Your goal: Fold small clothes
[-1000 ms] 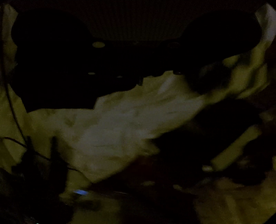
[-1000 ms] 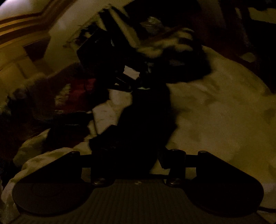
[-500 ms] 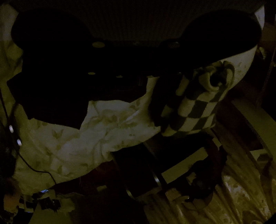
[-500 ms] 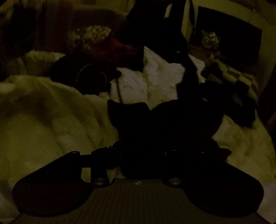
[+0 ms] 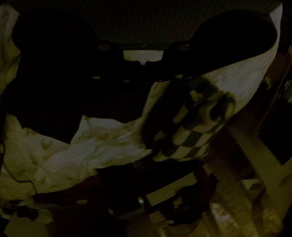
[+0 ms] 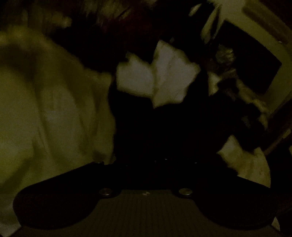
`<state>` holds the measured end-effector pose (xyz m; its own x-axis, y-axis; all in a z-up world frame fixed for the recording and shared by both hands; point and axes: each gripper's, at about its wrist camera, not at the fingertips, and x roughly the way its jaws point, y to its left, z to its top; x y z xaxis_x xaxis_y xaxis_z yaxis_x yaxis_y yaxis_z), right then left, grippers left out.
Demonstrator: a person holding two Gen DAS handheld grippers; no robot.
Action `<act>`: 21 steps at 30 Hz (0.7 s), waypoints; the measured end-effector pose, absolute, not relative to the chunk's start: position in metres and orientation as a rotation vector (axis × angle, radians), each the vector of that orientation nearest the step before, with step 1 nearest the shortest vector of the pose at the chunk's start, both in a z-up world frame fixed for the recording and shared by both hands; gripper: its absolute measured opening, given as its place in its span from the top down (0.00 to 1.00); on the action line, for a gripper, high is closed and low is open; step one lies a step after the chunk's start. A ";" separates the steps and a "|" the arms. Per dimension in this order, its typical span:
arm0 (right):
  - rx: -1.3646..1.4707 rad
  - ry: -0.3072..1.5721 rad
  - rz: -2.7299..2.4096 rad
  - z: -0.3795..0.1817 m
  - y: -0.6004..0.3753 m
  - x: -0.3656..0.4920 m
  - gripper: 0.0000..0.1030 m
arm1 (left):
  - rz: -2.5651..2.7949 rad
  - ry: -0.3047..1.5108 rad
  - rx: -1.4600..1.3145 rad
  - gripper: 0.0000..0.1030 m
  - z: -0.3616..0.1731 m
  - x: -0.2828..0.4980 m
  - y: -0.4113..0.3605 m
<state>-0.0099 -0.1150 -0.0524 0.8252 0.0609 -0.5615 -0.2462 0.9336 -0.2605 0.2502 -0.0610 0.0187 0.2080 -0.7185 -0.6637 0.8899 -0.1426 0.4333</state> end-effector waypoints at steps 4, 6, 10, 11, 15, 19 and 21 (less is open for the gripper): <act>-0.229 0.455 0.118 -0.007 -0.161 -0.035 0.90 | -1.333 0.171 0.892 0.96 0.062 0.231 -0.027; -0.232 0.392 0.085 0.015 -0.178 -0.045 0.90 | -1.288 0.112 0.831 0.96 0.094 0.211 -0.007; -0.222 0.216 0.067 0.078 -0.195 -0.074 0.90 | -1.204 -0.016 0.770 0.96 0.166 0.154 0.028; -0.221 0.170 0.074 0.095 -0.196 -0.084 0.90 | -1.195 -0.050 0.770 0.96 0.183 0.137 0.036; -0.219 0.050 0.123 0.144 -0.199 -0.121 0.88 | -1.113 -0.117 0.660 0.94 0.242 0.080 0.062; -0.137 0.170 0.223 0.148 -0.215 -0.120 0.35 | -1.057 0.002 0.515 0.94 0.254 0.062 0.071; -0.114 0.263 0.278 0.134 -0.218 -0.115 0.01 | -1.042 0.070 0.529 0.94 0.230 0.065 0.066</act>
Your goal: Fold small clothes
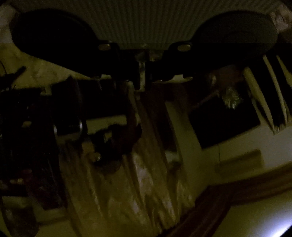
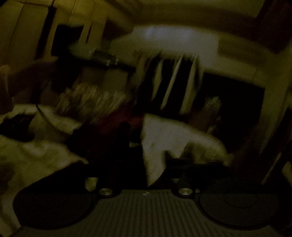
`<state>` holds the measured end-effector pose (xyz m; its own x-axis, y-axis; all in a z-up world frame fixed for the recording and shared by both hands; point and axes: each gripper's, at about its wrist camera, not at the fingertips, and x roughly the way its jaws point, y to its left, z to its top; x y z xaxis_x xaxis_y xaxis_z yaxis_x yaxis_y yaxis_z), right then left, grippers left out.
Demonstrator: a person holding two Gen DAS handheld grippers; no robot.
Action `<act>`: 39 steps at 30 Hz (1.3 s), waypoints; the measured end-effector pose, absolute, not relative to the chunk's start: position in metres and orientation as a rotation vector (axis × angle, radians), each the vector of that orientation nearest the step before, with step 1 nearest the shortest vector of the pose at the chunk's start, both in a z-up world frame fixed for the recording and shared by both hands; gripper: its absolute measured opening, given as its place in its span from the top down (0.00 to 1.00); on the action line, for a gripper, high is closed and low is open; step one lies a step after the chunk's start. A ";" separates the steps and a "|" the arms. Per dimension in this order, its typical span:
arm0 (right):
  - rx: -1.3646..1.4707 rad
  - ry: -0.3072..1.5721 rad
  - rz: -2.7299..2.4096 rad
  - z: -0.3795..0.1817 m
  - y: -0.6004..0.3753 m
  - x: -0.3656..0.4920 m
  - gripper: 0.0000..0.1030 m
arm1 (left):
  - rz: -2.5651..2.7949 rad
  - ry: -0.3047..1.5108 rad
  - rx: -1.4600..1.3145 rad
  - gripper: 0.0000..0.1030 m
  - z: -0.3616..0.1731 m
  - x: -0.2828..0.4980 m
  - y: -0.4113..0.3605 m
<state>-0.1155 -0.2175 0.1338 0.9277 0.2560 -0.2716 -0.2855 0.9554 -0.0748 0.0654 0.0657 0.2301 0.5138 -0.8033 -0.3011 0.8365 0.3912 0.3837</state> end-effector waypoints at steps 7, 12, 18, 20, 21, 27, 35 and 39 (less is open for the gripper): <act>0.003 0.481 0.444 0.097 -0.218 -0.136 0.00 | -1.030 0.278 0.583 0.88 0.133 0.107 0.068; 0.118 0.533 0.474 0.094 -0.214 -0.124 0.05 | -0.967 0.428 0.708 0.74 0.099 0.111 0.095; 0.099 0.822 0.935 0.072 -0.195 -0.121 0.00 | -0.867 0.444 0.517 0.48 0.094 0.128 0.156; 0.199 0.795 1.055 0.075 -0.193 -0.123 0.00 | -0.855 0.430 0.494 0.48 0.097 0.132 0.162; 0.281 0.779 1.091 0.079 -0.198 -0.122 0.00 | -0.857 0.423 0.507 0.48 0.100 0.130 0.163; 0.006 0.676 0.569 0.070 -0.172 -0.090 0.00 | -0.946 0.389 0.581 0.17 0.096 0.110 0.139; -0.055 0.848 0.525 -0.005 -0.099 -0.020 0.23 | -0.967 0.380 0.790 0.12 0.054 0.106 0.116; -0.150 0.924 0.512 -0.034 -0.084 -0.015 0.34 | -0.992 0.386 0.773 0.11 0.047 0.112 0.115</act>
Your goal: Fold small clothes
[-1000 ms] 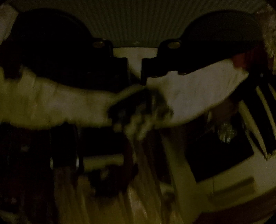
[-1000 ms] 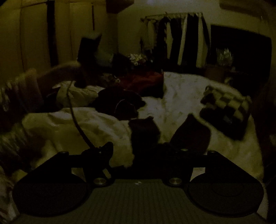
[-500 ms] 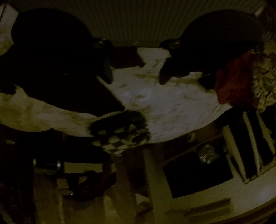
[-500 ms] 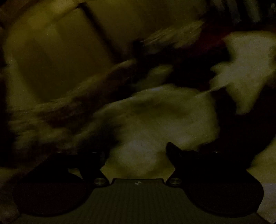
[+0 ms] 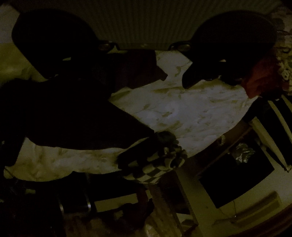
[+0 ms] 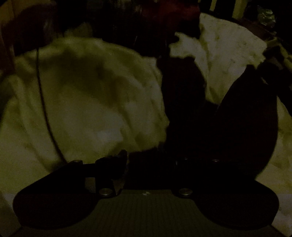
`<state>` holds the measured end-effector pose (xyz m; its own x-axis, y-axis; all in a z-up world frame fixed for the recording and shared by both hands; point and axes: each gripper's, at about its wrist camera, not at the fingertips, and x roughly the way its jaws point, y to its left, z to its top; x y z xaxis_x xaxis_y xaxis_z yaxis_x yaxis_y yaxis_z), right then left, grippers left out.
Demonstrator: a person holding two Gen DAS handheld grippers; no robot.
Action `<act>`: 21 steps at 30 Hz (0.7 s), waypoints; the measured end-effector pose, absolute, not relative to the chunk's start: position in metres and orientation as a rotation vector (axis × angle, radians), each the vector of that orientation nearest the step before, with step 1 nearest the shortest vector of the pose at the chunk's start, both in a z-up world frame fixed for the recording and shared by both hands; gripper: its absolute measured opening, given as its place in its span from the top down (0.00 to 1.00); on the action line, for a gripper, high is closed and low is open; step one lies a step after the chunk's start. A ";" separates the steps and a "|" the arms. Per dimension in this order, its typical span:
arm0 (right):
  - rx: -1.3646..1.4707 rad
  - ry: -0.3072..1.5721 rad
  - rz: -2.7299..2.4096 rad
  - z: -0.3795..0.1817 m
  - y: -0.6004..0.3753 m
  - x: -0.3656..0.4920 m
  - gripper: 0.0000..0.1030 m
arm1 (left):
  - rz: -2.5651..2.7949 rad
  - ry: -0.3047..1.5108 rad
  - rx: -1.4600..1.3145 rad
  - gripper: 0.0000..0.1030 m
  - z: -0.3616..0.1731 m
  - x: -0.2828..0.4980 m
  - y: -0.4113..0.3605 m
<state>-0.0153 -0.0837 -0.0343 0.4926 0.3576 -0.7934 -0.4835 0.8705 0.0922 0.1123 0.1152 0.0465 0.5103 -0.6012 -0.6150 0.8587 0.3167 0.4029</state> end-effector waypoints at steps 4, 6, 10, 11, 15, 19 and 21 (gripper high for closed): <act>-0.127 0.875 0.493 -0.024 -0.117 -0.035 0.94 | -1.025 0.376 0.792 0.09 0.042 0.114 0.114; -0.151 0.839 0.504 0.005 -0.139 -0.055 0.94 | -1.036 0.384 0.802 0.09 0.038 0.116 0.112; -0.220 0.962 0.639 0.028 -0.165 -0.092 0.75 | -1.081 0.386 0.812 0.07 0.030 0.121 0.095; -0.146 0.963 0.662 0.029 -0.173 -0.096 0.68 | -1.107 0.383 0.822 0.04 0.028 0.121 0.089; 0.142 0.923 0.656 0.027 -0.203 -0.087 0.13 | -1.196 0.399 0.875 0.01 0.015 0.113 0.062; 0.166 0.853 0.462 0.014 -0.209 -0.070 0.37 | -1.262 0.429 0.883 0.01 0.007 0.112 0.046; 0.173 0.861 0.446 0.004 -0.206 -0.060 0.49 | -1.283 0.418 0.876 0.02 0.005 0.115 0.043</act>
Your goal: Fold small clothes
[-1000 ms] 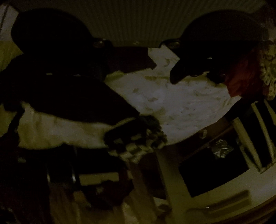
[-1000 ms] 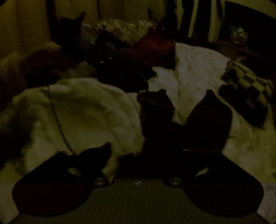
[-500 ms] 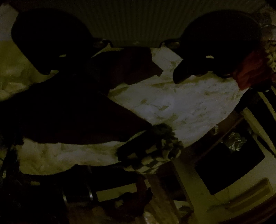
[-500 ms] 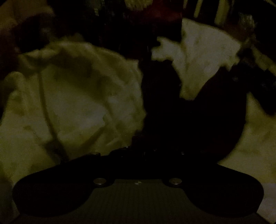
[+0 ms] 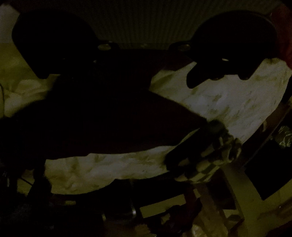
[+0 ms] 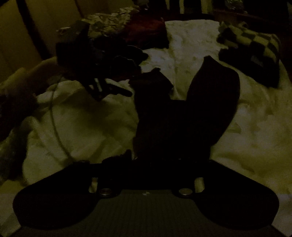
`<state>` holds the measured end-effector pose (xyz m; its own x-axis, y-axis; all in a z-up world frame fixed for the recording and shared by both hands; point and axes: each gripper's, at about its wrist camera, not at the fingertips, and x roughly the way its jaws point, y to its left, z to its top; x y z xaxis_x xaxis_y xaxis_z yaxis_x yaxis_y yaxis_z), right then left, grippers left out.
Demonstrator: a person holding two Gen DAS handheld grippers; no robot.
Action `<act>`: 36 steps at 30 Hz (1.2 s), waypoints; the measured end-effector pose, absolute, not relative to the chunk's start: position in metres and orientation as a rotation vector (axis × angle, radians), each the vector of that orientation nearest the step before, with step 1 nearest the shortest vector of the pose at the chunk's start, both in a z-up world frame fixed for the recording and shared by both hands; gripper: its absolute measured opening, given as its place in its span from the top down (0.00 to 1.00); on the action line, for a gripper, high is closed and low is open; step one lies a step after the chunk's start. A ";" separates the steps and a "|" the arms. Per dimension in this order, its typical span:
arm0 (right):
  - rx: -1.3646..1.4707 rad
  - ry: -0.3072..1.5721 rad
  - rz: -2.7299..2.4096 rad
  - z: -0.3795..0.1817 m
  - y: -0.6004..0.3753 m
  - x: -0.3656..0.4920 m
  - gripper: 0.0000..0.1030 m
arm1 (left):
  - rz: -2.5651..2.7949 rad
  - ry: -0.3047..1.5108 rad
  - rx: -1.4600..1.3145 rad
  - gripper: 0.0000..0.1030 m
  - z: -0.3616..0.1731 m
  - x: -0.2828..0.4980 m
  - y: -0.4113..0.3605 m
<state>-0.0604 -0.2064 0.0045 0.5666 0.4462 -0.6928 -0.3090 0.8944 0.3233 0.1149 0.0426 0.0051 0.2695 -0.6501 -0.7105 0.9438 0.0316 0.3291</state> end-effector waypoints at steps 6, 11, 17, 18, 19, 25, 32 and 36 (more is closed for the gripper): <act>0.163 0.969 0.435 -0.026 -0.194 -0.038 0.45 | -1.383 0.451 0.861 0.24 -0.005 0.129 0.024; 0.053 0.991 0.463 -0.035 -0.172 -0.043 0.93 | -1.401 0.474 0.936 0.31 -0.024 0.141 0.002; 0.021 0.865 0.431 -0.007 -0.187 -0.074 0.93 | -1.427 0.602 0.977 0.32 -0.045 0.163 -0.025; 0.010 0.858 0.426 -0.005 -0.188 -0.078 0.93 | -1.440 0.649 0.981 0.32 -0.050 0.166 -0.030; 0.007 0.852 0.421 -0.005 -0.189 -0.081 0.93 | -1.440 0.687 0.995 0.37 -0.055 0.168 -0.033; 0.031 0.832 0.441 -0.008 -0.189 -0.082 0.92 | -1.431 0.821 1.081 0.65 -0.084 0.171 -0.045; 0.064 0.778 0.430 -0.002 -0.199 -0.088 0.92 | -1.397 0.814 1.014 1.00 -0.065 0.169 -0.036; 0.053 0.672 0.357 0.019 -0.216 -0.096 0.92 | -1.315 0.693 0.829 1.00 -0.018 0.174 -0.016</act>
<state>-0.0957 -0.2157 0.0189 0.7244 0.3406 -0.5994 -0.3067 0.9379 0.1623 0.1741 -0.0165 -0.0183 0.1372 -0.5421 -0.8290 0.9903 0.0566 0.1269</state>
